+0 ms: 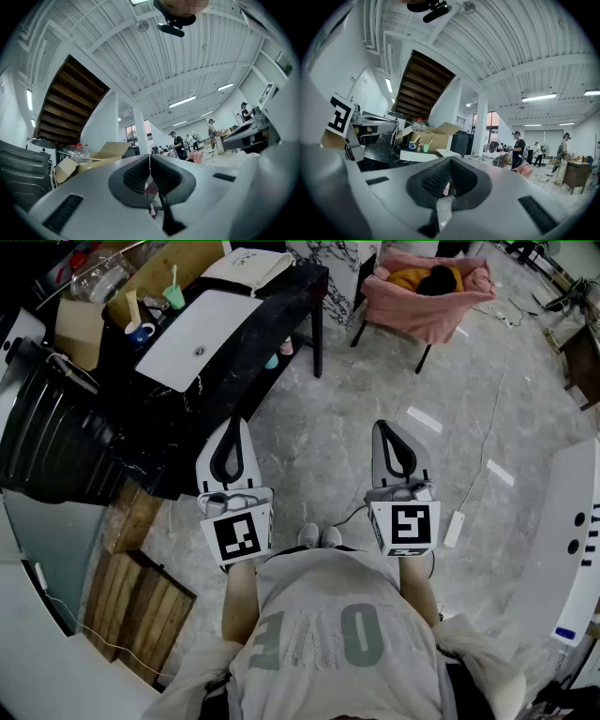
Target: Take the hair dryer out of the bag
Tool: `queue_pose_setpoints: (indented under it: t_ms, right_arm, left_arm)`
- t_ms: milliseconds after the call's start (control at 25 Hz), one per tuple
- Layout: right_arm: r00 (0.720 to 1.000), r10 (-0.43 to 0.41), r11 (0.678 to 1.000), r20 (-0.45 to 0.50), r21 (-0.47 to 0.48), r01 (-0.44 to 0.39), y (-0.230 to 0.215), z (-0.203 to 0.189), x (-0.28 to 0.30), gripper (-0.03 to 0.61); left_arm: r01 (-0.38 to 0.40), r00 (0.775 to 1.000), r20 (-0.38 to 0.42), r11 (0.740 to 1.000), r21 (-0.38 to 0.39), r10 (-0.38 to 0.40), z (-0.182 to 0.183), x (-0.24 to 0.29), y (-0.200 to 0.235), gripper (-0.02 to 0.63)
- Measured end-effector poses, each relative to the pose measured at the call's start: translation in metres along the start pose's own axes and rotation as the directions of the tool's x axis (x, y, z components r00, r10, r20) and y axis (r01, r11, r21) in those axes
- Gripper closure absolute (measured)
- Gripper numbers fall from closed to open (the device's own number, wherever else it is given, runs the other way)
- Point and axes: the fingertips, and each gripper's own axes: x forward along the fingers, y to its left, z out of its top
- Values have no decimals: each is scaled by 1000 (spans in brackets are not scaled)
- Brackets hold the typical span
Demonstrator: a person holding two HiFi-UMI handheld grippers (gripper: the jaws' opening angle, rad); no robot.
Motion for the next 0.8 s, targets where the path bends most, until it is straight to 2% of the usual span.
queue_pose_setpoints:
  t_ms: [280,480,800]
  right_arm:
    - [1000,7,999,-13,39,-6,-15,-8,5,549]
    - [1000,-4,991,-20,130,6,-37,-23,6,548]
    - [998,8,996,-62,92,-2,-54,-44,13,548]
  left_arm:
    - [-4,1000,-18,1000,7,4,-3,9,-7,583]
    - [-12,999,-37,1000,13,12,-10,16,-17,583]
    - [-44,998,-35,999,-23,43,-18,26,-24,583]
